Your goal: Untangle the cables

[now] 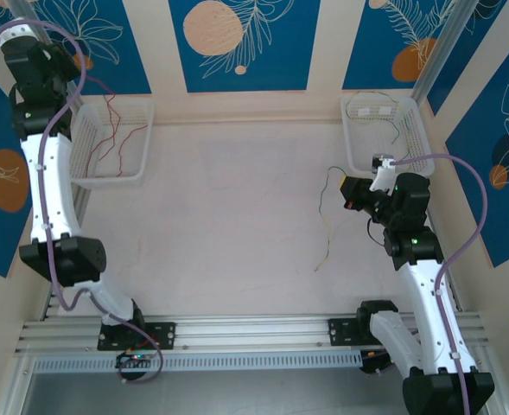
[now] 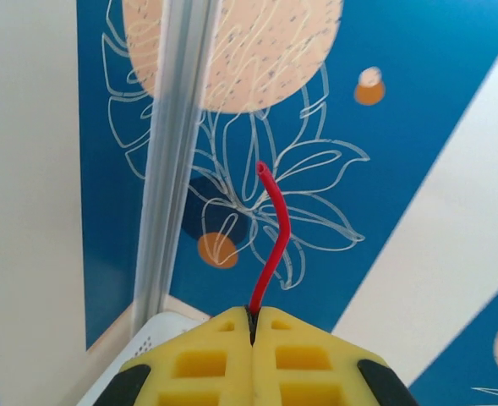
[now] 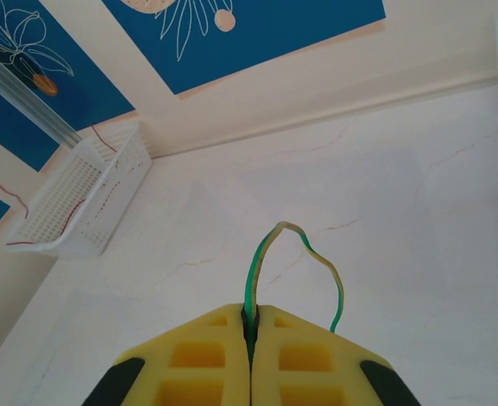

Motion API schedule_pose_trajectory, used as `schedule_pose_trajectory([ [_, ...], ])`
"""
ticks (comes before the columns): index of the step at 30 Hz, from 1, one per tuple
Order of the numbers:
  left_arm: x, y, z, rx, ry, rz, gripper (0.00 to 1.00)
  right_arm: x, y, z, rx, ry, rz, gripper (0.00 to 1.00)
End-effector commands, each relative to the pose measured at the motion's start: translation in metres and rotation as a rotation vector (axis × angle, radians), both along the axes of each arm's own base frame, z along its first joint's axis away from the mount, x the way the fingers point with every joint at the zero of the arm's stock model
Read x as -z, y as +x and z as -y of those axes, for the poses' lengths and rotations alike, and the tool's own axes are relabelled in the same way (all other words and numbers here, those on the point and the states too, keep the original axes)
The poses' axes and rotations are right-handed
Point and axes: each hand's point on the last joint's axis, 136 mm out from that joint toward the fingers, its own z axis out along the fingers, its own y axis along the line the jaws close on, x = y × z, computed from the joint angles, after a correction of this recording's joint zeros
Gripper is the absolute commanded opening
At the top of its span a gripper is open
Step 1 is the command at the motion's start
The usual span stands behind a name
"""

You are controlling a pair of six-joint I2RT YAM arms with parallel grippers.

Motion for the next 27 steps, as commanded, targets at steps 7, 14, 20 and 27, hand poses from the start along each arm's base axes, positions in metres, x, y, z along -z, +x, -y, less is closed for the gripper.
schedule_pose_trajectory([
  [7,0.065,0.066,-0.033,0.032,0.028,-0.135,0.00,-0.003,-0.013,-0.006,-0.049,-0.033,0.018,0.00],
  [14,0.139,0.106,-0.037,0.078,0.009,-0.277,0.00,-0.010,-0.019,-0.005,-0.043,-0.043,0.042,0.00],
  [20,0.214,0.117,-0.026,0.131,-0.077,-0.418,0.00,-0.015,-0.021,-0.007,-0.057,-0.047,0.048,0.00],
  [27,0.268,0.088,-0.042,-0.063,-0.101,-0.522,0.10,-0.018,-0.021,-0.008,-0.067,-0.058,0.065,0.00],
])
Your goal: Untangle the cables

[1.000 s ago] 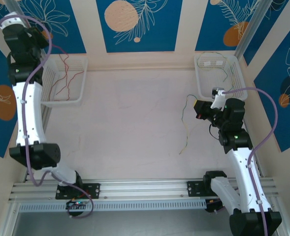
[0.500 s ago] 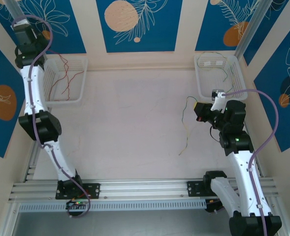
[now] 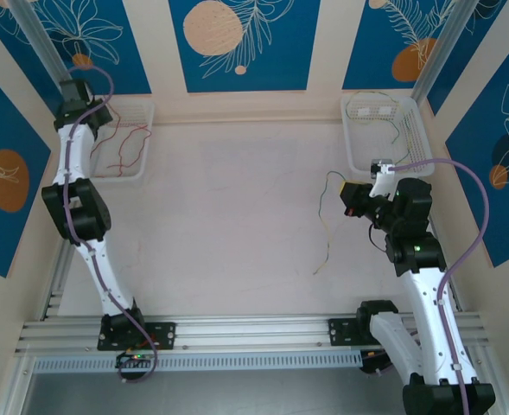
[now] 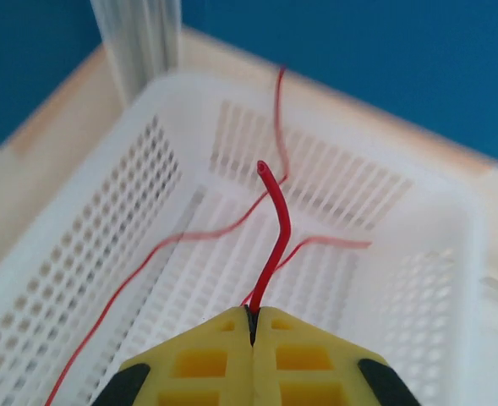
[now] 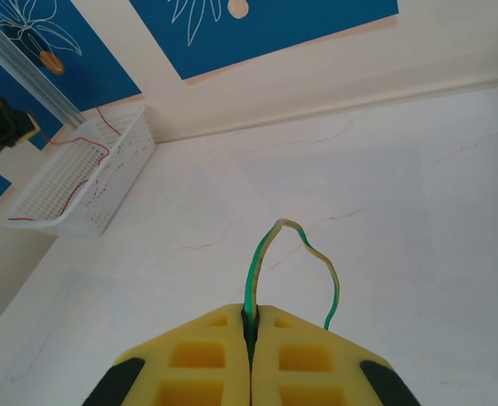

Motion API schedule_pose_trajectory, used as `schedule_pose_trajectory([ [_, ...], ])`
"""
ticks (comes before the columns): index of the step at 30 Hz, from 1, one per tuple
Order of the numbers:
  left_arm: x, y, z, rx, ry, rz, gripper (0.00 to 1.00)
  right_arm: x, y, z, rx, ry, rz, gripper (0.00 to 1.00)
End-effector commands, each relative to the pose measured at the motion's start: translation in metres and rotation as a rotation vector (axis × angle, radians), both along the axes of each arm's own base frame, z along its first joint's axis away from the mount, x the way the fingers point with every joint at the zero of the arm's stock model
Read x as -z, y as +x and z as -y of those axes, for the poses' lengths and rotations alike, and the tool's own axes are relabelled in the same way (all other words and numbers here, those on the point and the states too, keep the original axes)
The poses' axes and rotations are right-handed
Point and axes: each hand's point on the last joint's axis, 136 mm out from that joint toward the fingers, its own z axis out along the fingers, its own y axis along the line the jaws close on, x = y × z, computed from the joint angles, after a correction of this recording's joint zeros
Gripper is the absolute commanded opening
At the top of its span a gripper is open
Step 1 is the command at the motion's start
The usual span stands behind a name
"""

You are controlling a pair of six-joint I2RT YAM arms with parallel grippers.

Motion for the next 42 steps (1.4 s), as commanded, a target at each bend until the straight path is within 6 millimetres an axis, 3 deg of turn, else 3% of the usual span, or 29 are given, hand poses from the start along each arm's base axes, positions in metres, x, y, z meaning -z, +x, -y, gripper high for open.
schedule_pose_trajectory([
  [1,-0.019,-0.028,-0.019,-0.190,0.072,-0.006,0.06,-0.019,-0.005,-0.005,-0.036,-0.013,0.054,0.00],
  [5,-0.016,-0.071,-0.042,-0.431,0.198,-0.086,0.03,-0.023,-0.004,-0.007,-0.045,-0.015,0.071,0.00],
  [9,-0.022,-0.096,-0.053,-0.560,0.289,-0.117,0.04,-0.024,-0.003,-0.008,-0.055,-0.008,0.071,0.00],
  [12,-0.021,-0.081,-0.045,-0.477,0.281,-0.100,0.10,-0.022,-0.004,-0.009,-0.057,-0.007,0.066,0.00],
  [14,-0.021,-0.073,-0.039,-0.435,0.290,-0.102,0.33,-0.022,-0.005,-0.009,-0.059,-0.007,0.065,0.00],
  [18,-0.024,-0.068,-0.040,-0.440,0.308,-0.116,0.58,-0.021,-0.005,-0.010,-0.061,-0.003,0.063,0.00],
  [22,-0.035,-0.066,-0.041,-0.453,0.302,-0.090,0.63,-0.022,-0.006,-0.011,-0.067,-0.008,0.065,0.00],
  [24,-0.047,-0.065,-0.040,-0.450,0.302,-0.070,0.74,-0.022,-0.007,-0.011,-0.069,-0.014,0.065,0.00],
  [28,-0.075,-0.064,-0.026,-0.410,0.300,-0.020,0.78,-0.021,-0.007,-0.012,-0.073,-0.010,0.064,0.00],
  [32,-0.112,-0.068,0.011,-0.293,0.278,0.048,0.80,-0.022,-0.007,-0.014,-0.078,0.002,0.064,0.00],
  [36,-0.140,-0.084,0.080,-0.098,0.175,0.134,0.80,-0.026,-0.006,-0.018,-0.085,0.014,0.071,0.00],
  [38,-0.152,-0.101,0.119,-0.010,0.171,0.168,0.80,-0.027,-0.005,-0.020,-0.091,0.017,0.072,0.00],
  [42,-0.148,-0.150,0.187,0.135,0.174,0.202,0.75,-0.028,-0.003,-0.025,-0.105,0.014,0.073,0.00],
])
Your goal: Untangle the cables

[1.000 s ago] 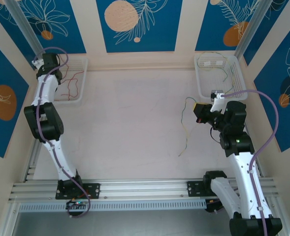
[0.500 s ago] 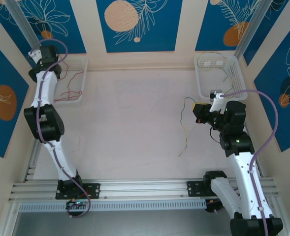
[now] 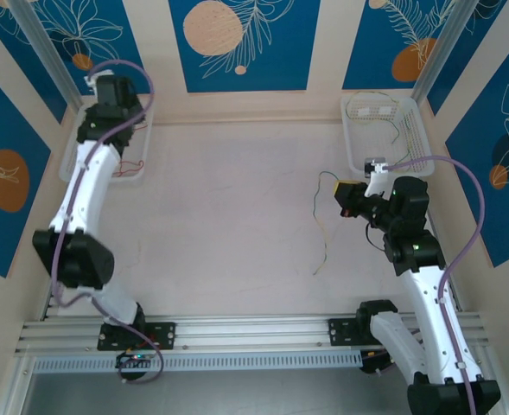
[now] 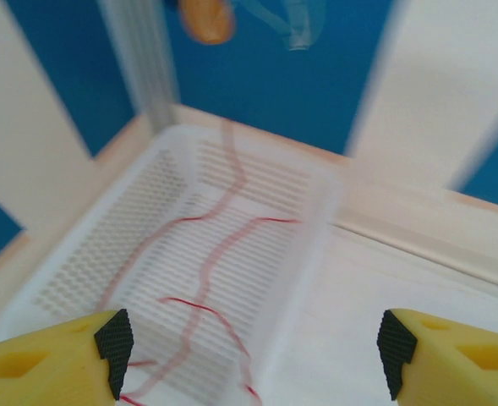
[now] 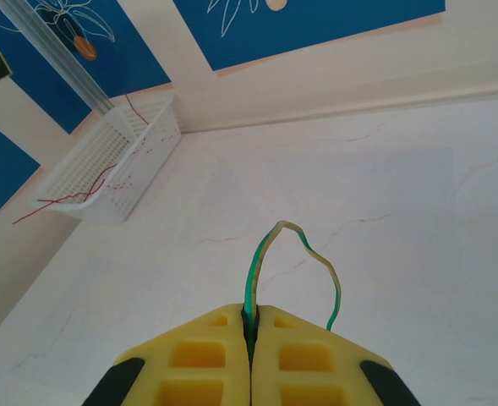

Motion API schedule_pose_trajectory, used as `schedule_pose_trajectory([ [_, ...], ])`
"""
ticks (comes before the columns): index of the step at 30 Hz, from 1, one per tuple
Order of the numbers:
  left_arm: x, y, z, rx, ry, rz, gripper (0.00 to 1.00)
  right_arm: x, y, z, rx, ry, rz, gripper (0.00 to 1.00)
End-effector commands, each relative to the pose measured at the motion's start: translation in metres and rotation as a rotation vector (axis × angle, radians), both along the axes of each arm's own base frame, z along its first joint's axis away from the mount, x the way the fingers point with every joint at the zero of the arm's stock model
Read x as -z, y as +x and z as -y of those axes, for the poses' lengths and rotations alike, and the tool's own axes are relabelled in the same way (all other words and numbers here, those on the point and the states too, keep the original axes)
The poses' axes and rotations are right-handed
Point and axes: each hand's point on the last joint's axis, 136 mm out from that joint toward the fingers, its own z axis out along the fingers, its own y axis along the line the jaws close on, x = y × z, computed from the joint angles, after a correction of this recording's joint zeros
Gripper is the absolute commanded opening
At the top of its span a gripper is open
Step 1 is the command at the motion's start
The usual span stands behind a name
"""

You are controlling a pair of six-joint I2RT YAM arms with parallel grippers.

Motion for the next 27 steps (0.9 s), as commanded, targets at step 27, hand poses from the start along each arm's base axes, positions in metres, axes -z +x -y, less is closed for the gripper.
schedule_pose_trajectory([
  [27,0.066,-0.151,0.244,0.775,-0.090,-0.072,0.72,-0.195,0.099,0.100,0.595,-0.207,0.266,0.00],
])
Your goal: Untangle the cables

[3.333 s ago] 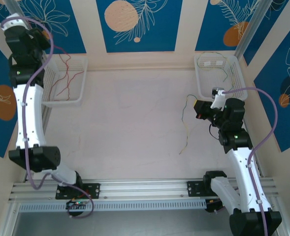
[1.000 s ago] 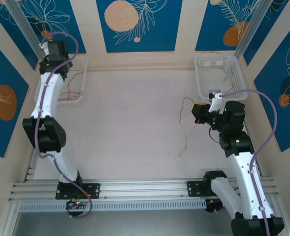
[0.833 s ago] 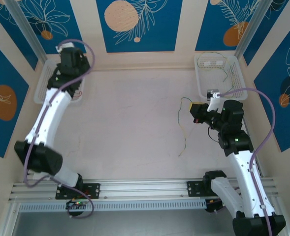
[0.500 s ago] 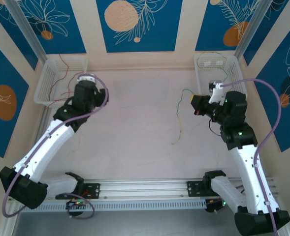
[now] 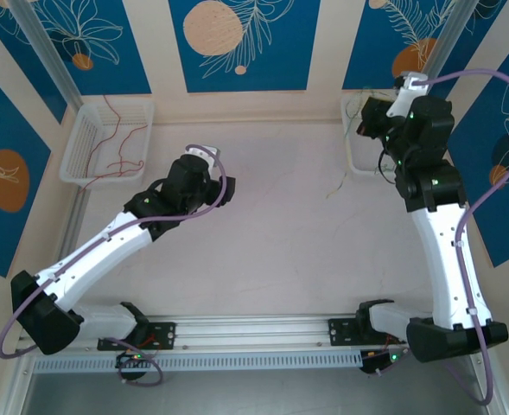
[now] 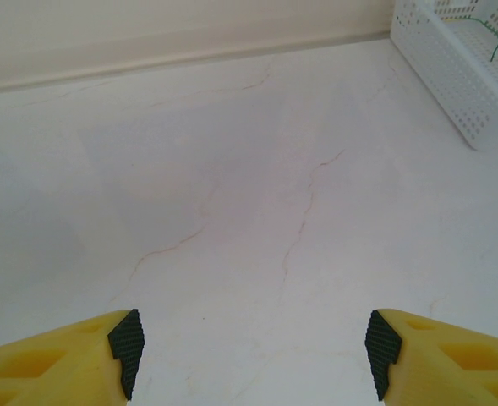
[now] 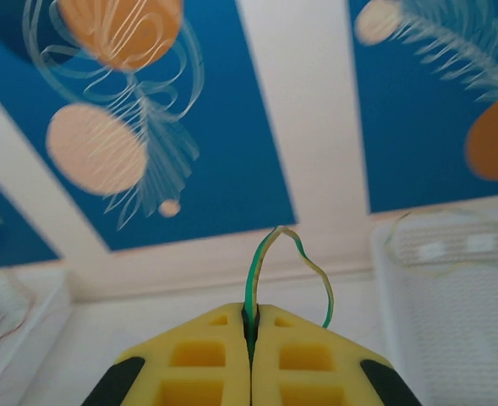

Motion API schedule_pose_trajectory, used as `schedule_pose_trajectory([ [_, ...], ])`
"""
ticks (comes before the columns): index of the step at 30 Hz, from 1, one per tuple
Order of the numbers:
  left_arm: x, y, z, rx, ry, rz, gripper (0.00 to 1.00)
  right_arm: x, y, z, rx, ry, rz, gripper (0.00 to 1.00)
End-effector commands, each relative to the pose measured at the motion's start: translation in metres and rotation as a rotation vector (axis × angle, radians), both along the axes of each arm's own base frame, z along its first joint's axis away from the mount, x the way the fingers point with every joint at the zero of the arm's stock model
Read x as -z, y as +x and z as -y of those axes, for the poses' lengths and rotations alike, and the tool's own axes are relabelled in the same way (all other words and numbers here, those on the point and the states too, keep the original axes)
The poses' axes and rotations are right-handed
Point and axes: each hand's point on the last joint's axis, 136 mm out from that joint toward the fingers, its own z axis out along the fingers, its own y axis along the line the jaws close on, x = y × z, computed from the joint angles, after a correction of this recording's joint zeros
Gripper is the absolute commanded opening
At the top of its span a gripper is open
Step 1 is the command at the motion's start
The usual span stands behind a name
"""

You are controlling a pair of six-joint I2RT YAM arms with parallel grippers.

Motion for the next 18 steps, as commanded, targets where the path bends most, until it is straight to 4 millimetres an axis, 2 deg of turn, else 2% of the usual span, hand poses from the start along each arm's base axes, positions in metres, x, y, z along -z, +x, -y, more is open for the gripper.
schedule_pose_trajectory([
  [1,-0.016,0.000,0.008,0.026,-0.032,0.044,0.72,-0.022,0.011,0.046,0.192,-0.082,0.037,0.00],
  [5,-0.001,-0.006,0.002,0.015,-0.018,0.018,0.73,-0.015,0.037,0.077,0.264,-0.090,0.028,0.00],
  [10,0.010,-0.014,-0.016,-0.036,0.021,0.010,0.73,-0.011,0.065,0.101,0.329,-0.158,0.061,0.00],
  [14,0.014,-0.017,-0.028,-0.066,0.044,0.019,0.73,0.011,0.094,0.106,0.293,-0.184,0.016,0.00],
  [18,0.015,-0.017,-0.033,-0.084,0.057,0.017,0.73,0.042,0.107,0.100,0.250,-0.175,-0.059,0.00],
])
